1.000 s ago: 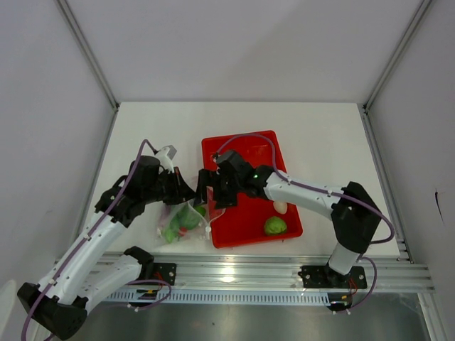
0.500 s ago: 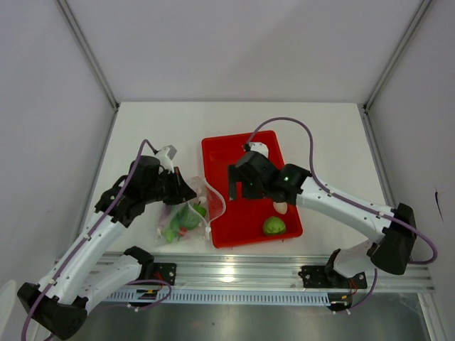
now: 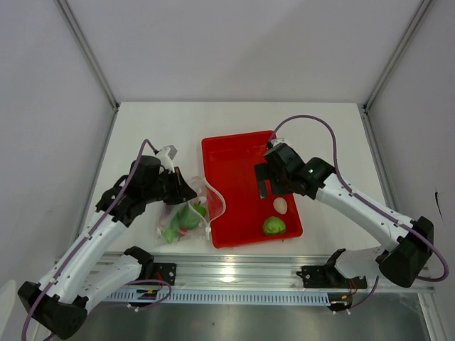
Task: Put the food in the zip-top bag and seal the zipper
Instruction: Pick up the fake vegetable from the bin.
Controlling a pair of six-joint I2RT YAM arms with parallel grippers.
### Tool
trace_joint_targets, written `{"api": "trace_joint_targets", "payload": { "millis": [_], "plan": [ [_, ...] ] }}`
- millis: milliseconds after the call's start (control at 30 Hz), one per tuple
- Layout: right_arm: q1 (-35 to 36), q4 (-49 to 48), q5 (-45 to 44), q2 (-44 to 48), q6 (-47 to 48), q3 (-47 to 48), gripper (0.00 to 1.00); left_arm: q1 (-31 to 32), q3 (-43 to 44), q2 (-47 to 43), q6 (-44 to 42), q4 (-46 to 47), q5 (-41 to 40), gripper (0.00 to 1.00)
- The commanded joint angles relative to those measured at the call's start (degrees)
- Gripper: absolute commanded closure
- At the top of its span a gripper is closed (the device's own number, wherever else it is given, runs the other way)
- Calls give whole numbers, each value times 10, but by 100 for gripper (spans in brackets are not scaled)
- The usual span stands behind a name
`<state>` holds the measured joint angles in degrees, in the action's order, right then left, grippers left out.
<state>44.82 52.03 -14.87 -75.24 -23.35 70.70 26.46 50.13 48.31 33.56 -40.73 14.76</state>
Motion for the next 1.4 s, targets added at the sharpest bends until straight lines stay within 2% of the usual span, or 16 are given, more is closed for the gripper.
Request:
{"api": "trace_joint_targets", "payload": {
  "millis": [0,200,500,867,933,1367],
  "plan": [
    [12,39,5,-13,18,15,1,0,-6,1,1,24,2,100],
    [28,84,21,-67,-54,10,7,1,-2,4,1,28,6,100],
    [54,60,57,-114,-92,-42,13,0,-12,1,-1,28,6,100],
    [66,40,85,-144,-109,-78,5,1,-15,5,-3,31,6,99],
    [67,36,90,-147,-111,-83,1,1,-15,3,-4,30,5,99],
    [69,18,96,-152,-115,-115,5,0,-16,7,-6,31,4,99]
  ]
}}
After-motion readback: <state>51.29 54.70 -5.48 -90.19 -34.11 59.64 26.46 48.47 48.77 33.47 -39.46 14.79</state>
